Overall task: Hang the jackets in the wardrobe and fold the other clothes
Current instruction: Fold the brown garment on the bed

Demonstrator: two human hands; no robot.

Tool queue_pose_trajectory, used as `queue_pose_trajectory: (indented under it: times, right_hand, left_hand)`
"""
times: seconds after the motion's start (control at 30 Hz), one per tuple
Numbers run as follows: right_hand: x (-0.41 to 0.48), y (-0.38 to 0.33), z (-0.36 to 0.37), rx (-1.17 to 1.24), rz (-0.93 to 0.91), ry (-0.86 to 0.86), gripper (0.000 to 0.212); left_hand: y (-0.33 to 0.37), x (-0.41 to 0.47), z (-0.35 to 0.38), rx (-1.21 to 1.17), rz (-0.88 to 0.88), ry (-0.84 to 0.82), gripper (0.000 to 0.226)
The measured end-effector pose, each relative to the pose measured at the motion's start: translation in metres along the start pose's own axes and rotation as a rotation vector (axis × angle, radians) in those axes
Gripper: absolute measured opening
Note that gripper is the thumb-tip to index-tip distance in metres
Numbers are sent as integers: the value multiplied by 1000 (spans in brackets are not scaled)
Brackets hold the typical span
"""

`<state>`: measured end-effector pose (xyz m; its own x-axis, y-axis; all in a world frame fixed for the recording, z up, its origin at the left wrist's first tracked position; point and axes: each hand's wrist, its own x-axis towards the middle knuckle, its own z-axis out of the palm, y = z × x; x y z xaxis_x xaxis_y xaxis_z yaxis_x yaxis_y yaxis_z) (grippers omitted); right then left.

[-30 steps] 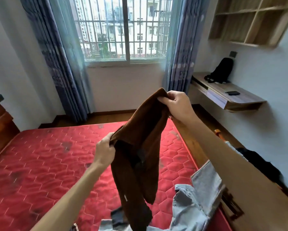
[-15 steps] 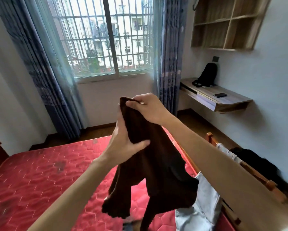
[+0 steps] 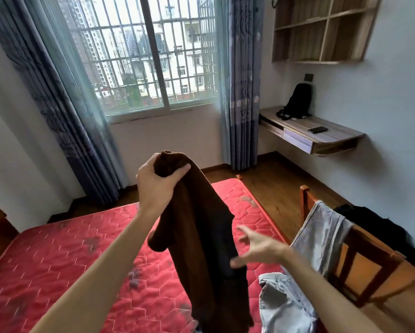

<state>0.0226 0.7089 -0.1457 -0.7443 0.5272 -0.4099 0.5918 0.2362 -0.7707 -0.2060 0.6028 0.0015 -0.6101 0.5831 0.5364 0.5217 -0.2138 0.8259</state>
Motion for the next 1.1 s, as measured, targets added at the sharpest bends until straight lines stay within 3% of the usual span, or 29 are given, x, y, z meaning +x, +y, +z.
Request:
queue_pose_trajectory:
  times: [0.07,0.1,0.23,0.33,0.43,0.5,0.67,0.83,0.93,1.03,1.1]
  right_hand:
    - [10,22,45,53,-5,-87,125]
    - [17,31,67,44,-45,-49,105]
    - [38,33,105,30,-125,355,26]
    - [40,18,73,42,-172,521,27]
    - [32,2,26,151,-255,683,8]
    - [26,-13,-1,196,-290,802,10]
    - [18,-69,-31,90,-437,878,11]
    - [-1,-103,-29,-43,-609,808,17]
    - [-21,-108,-38,-117,-558,645,13]
    - [-54,-110,-56,-119,-434,247,5]
    - [-67,-109,-65,-106,-313,72,7]
  left_hand:
    - [-1,2,-1,-3,-5,14,25]
    - [-2,3,-2,0,-6,21,26]
    - [-6,8,-23,42,-8,5,28]
    - [-6,13,-62,123,17,-32,26]
    - [-12,15,-116,257,39,-46,30]
    - [-18,15,-151,366,9,-74,38]
    - [-31,5,-208,618,-58,-233,39]
    - [-39,-15,-232,646,-64,-262,9]
    - [-39,-32,-245,398,-278,-328,8]
    - [-44,-47,-258,247,-589,-498,47]
    - [-49,-54,-263,197,-765,-602,55]
